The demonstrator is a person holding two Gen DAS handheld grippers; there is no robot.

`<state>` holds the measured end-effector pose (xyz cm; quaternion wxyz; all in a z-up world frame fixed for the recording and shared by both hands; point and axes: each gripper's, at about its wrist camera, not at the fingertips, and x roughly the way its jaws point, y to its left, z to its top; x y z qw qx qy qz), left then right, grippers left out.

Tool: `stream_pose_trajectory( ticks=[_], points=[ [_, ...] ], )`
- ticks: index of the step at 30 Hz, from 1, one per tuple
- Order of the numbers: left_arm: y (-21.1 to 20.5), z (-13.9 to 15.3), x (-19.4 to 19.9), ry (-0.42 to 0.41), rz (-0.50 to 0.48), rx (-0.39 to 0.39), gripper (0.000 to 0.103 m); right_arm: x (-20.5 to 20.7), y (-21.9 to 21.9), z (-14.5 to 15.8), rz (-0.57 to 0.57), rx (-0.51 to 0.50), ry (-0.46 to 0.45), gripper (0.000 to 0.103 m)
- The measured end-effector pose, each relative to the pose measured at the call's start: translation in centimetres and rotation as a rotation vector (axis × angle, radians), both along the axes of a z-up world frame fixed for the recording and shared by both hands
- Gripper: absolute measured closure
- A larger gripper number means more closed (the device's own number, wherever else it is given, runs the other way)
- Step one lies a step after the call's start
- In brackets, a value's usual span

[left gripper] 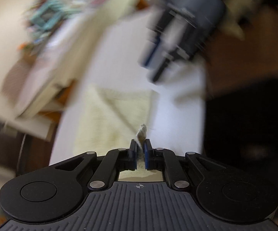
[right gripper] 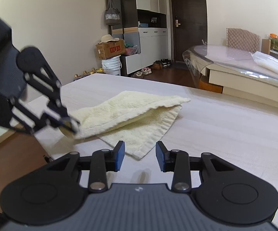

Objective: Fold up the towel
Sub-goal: 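Grasp another towel corner with the left gripper while the right gripper holds its corner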

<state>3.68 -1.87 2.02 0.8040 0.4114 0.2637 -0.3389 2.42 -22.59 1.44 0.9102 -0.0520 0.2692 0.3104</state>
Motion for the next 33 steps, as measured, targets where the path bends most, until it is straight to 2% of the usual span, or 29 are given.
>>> stream_pose_trajectory(
  ticks=[3, 5, 6, 7, 9, 12, 17, 22, 23, 24, 25, 29, 33],
  points=[
    [2.6, 1.7, 1.5, -0.035, 0.200, -0.199, 0.096, 1.6, 0.2, 0.2, 0.001, -0.021, -0.013, 0.063],
    [4.2, 2.4, 2.4, -0.047, 0.330, -0.304, 0.096, 3.3, 0.4, 0.2, 0.003, -0.038, -0.017, 0.063],
    [6.0, 2.8, 3.2, -0.053, 0.459, -0.402, 0.096, 4.0, 0.6, 0.1, 0.004, -0.049, -0.020, 0.063],
    [7.3, 2.8, 3.8, -0.042, 0.548, -0.460, 0.096, 4.8, 0.8, 0.1, 0.007, -0.063, -0.023, 0.062],
    [9.8, 2.5, 4.9, -0.021, 0.692, -0.540, 0.096, 6.2, 1.3, 0.0, 0.015, -0.087, -0.030, 0.061],
    [12.2, 1.1, 6.5, 0.036, 0.791, -0.544, 0.096, 8.0, 2.1, -0.2, 0.033, -0.128, -0.048, 0.060],
    [13.4, -0.9, 7.1, 0.096, 0.806, -0.530, 0.096, 9.5, 3.6, -0.5, 0.108, -0.201, -0.100, 0.060],
    [13.3, -1.1, 6.7, 0.105, 0.788, -0.524, 0.096, 7.7, 6.1, -0.9, 0.250, -0.340, -0.261, 0.063],
    [13.2, -0.7, 5.8, 0.108, 0.784, -0.523, 0.096, 7.4, 6.4, -1.0, 0.268, -0.359, -0.281, 0.069],
    [13.3, -0.6, 5.5, 0.113, 0.778, -0.524, 0.096, 7.2, 6.9, -1.1, 0.287, -0.391, -0.298, 0.090],
    [13.2, -0.3, 5.3, 0.117, 0.771, -0.529, 0.096, 7.0, 7.1, -1.1, 0.291, -0.412, -0.306, 0.099],
    [12.3, 0.3, 4.4, 0.130, 0.707, -0.551, 0.096, 6.1, 7.1, -0.1, 0.261, -0.436, -0.334, 0.099],
    [10.5, 1.8, 3.0, 0.137, 0.611, -0.595, 0.096, 4.1, 5.5, 2.4, 0.160, -0.438, -0.408, 0.099]
  ],
)
